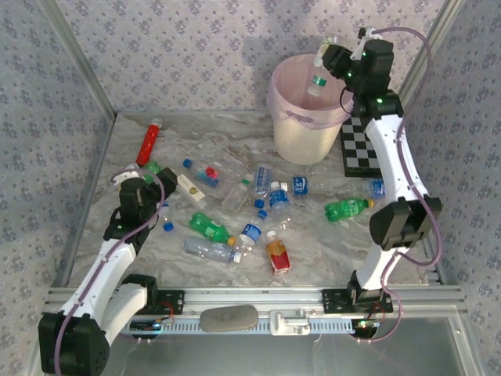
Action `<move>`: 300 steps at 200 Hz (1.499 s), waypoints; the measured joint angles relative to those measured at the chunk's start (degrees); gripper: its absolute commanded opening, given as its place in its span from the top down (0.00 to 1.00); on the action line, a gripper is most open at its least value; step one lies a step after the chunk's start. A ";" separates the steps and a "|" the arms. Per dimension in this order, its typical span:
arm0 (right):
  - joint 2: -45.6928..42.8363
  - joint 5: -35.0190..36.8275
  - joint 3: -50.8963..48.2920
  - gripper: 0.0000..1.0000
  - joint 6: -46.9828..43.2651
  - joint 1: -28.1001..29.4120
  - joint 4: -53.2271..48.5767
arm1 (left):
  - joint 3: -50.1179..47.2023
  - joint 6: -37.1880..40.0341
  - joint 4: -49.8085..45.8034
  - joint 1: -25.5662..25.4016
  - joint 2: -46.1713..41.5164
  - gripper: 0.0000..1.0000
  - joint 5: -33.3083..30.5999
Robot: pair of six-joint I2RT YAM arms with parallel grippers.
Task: Put the plastic bottles in the bin
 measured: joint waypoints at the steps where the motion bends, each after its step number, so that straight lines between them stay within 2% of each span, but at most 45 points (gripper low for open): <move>1: 0.17 -0.02 0.13 0.57 0.00 0.00 0.00 | 0.00 0.07 -0.13 0.09 -0.15 0.00 0.00; 18: 3.26 0.92 2.25 0.57 -0.17 0.11 -0.87 | -0.11 0.11 -0.96 1.79 -1.60 0.00 0.90; 56: 8.92 2.78 2.95 0.55 -0.15 1.14 -2.97 | -0.09 0.20 -2.36 11.56 -3.61 0.00 4.92; 76: 11.08 3.63 2.97 0.53 -0.22 2.19 -4.81 | -0.09 0.37 -4.24 14.45 -3.61 0.00 6.14; 96: 12.57 4.35 3.19 0.49 -0.55 3.17 -6.29 | -0.09 0.28 -4.66 15.50 -3.61 0.00 7.23; 125: 13.11 4.74 3.76 0.37 -1.33 3.98 -8.26 | -0.09 -0.22 -4.66 16.92 -3.58 0.00 8.63; 191: 12.61 5.60 8.22 0.15 -2.62 3.98 -8.94 | -0.09 -0.44 -4.68 17.22 -3.56 0.00 10.58; 227: 8.81 5.77 7.56 0.13 -3.89 3.98 -11.78 | 0.20 0.57 -4.61 17.20 -2.97 0.00 15.63; 254: -0.70 5.97 0.26 0.12 -5.33 3.98 -12.55 | 1.97 2.56 -4.55 14.14 -2.49 0.00 17.31; 300: -20.22 6.71 -16.50 0.12 -6.19 3.06 -14.19 | 7.52 8.46 -3.10 -1.22 2.64 0.00 13.64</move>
